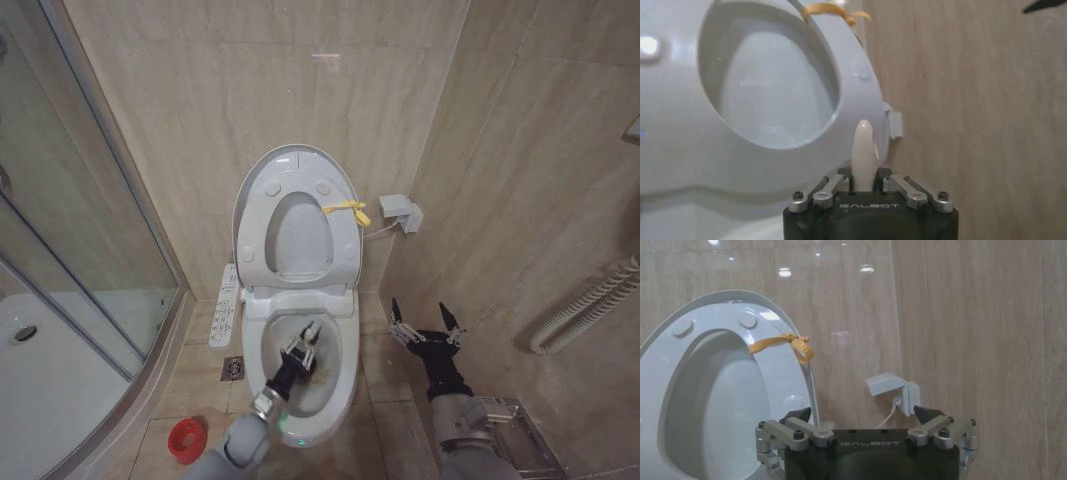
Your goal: Open the toilet lid, clean the toilet bowl with a toilet brush, close the toilet lid, and flush.
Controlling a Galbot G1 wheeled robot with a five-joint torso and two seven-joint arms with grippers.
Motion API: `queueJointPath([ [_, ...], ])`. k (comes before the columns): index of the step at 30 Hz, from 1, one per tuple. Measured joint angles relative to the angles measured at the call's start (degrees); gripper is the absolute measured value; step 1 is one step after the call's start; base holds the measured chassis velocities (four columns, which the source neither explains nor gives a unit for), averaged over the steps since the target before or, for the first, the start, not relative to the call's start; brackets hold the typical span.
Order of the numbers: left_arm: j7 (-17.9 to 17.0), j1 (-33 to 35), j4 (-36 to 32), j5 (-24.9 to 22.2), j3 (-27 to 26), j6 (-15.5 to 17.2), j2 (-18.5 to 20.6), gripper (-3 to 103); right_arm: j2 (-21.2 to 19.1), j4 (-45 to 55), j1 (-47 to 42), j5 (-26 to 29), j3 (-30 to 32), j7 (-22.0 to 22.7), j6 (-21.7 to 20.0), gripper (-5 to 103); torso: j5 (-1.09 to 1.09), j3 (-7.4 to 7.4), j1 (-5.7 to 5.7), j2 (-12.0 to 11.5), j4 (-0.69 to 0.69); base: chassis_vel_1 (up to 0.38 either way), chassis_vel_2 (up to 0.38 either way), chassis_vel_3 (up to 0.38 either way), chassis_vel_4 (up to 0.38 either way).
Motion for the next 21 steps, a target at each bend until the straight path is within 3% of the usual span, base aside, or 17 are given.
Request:
queueJointPath([
  [12,-0.02,2.29,-5.93,-0.40,1.52,-0.59,0.19,22,0.00,0.00,0.00,0.00,0.00,0.00,0.00,100,0.00,0.00,0.00,0.00,0.01,0.000,0.000,0.000,0.000],
  [21,0.03,2.19,-2.15,0.47,3.90,-0.85,-0.40,22,0.00,0.00,0.00,0.00,0.00,-0.01,0.00,100,0.00,0.00,0.00,0.00,0.01,0.000,0.000,0.000,0.000],
])
